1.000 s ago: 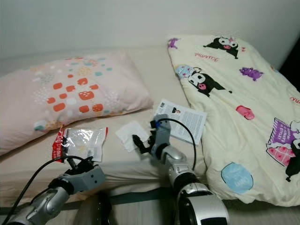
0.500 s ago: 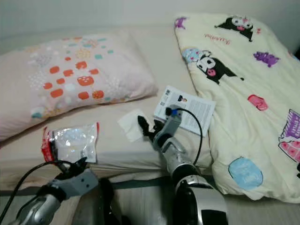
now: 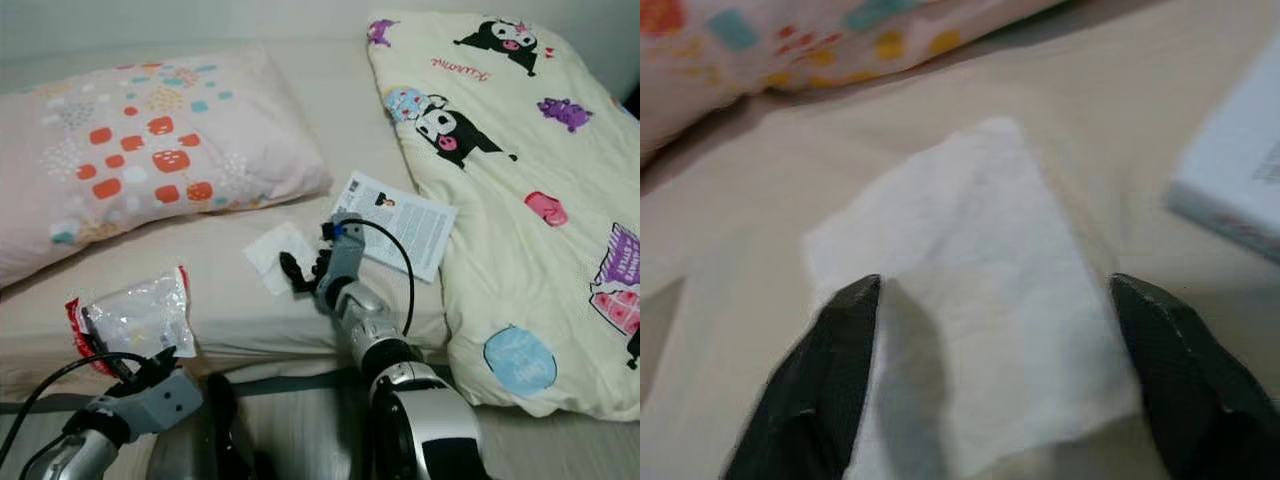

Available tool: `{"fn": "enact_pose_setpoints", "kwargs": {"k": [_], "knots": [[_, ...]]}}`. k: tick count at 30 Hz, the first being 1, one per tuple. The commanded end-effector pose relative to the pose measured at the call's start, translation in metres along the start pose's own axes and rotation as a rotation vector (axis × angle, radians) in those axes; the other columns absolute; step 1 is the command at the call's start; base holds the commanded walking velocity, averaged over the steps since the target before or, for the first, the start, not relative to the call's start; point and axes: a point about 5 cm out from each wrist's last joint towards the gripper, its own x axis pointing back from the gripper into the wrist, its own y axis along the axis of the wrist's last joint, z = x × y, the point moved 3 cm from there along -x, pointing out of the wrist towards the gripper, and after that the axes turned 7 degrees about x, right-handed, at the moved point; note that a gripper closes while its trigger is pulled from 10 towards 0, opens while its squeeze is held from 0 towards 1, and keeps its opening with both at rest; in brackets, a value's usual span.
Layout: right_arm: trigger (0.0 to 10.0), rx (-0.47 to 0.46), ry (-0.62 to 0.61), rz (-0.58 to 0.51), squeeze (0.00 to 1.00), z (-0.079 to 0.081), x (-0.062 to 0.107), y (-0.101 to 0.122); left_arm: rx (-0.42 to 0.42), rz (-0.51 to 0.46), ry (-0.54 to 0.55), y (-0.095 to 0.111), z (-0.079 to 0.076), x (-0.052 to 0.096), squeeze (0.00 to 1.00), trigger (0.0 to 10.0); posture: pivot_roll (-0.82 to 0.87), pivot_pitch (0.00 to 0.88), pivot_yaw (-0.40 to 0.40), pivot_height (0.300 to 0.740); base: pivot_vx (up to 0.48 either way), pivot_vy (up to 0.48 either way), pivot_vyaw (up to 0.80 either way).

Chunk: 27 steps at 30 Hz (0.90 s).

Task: Clean up the room

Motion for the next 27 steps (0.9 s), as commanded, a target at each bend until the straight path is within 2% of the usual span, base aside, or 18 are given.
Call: {"fn": "enact_pose_setpoints", "kwargs": {"k": [1, 2, 3, 14, 19, 20, 21, 22, 24, 27], "knots": [[4.8, -0.025, 0.057, 0.07, 0.0, 0.015, -0.001, -0.019, 0.019, 0.036, -0.02, -0.005, -0.007, 0.006, 0.0, 0.0, 0.07, 0.37, 0.002, 0.485, 0.0, 0.0, 0.0], [2.8, -0.009, 0.076, 0.069, 0.0, 0.019, -0.002, -0.018, 0.02, 0.04, -0.018, -0.005, -0.007, 0.006, 0.0, 0.0, 0.07, 0.368, 0.001, 0.485, 0.0, 0.0, 0.0], [0.0, 0.002, 0.088, 0.066, 0.0, 0.022, -0.003, -0.017, 0.021, 0.045, -0.015, -0.005, -0.006, 0.005, 0.0, 0.0, 0.07, 0.363, -0.006, 0.485, 0.0, 0.0, 0.0], [0.0, 0.02, 0.095, 0.056, 0.0, 0.023, -0.003, -0.017, 0.028, 0.06, -0.001, -0.004, -0.006, 0.001, 0.0, 0.0, 0.07, 0.339, -0.018, 0.485, 0.0, 0.0, 0.0], [0.0, -0.019, 0.11, 0.003, 0.0, 0.022, -0.002, -0.011, 0.04, 0.064, 0.025, -0.004, -0.003, -0.007, 0.0, 0.0, 0.06, 0.308, -0.027, 0.485, 0.0, 0.0, 0.0], [0.0, -0.068, 0.133, -0.041, 0.0, 0.023, -0.002, -0.004, 0.069, 0.075, 0.056, -0.005, 0.001, -0.013, 0.0, 0.0, 0.05, 0.28, -0.033, 0.485, 0.0, 0.0, 0.0], [0.0, -0.137, 0.188, -0.107, 0.0, 0.027, -0.002, 0.007, 0.135, 0.104, 0.122, -0.009, 0.012, -0.02, 0.0, 0.0, 0.04, 0.259, -0.037, 0.485, 0.0, 0.0, 0.0], [0.0, -0.137, 0.188, -0.107, 0.0, 0.027, -0.002, 0.007, 0.135, 0.104, 0.122, -0.009, 0.012, -0.02, 0.0, 0.0, 0.04, 0.259, -0.037, 0.485, 0.0, 0.0, 0.0], [0.0, -0.201, 0.284, -0.177, 0.0, 0.036, -0.001, 0.018, 0.254, 0.154, 0.243, -0.018, 0.033, -0.031, 0.0, 0.0, 0.03, 0.227, -0.041, 0.485, 0.0, 0.0, 0.0], [0.0, -0.055, 0.365, -0.114, 0.0, 0.052, 0.004, 0.002, 0.349, 0.203, 0.395, -0.033, 0.067, -0.04, 0.0, 0.0, 0.02, 0.158, -0.047, 0.485, 0.0, 0.0, 0.0]]}}
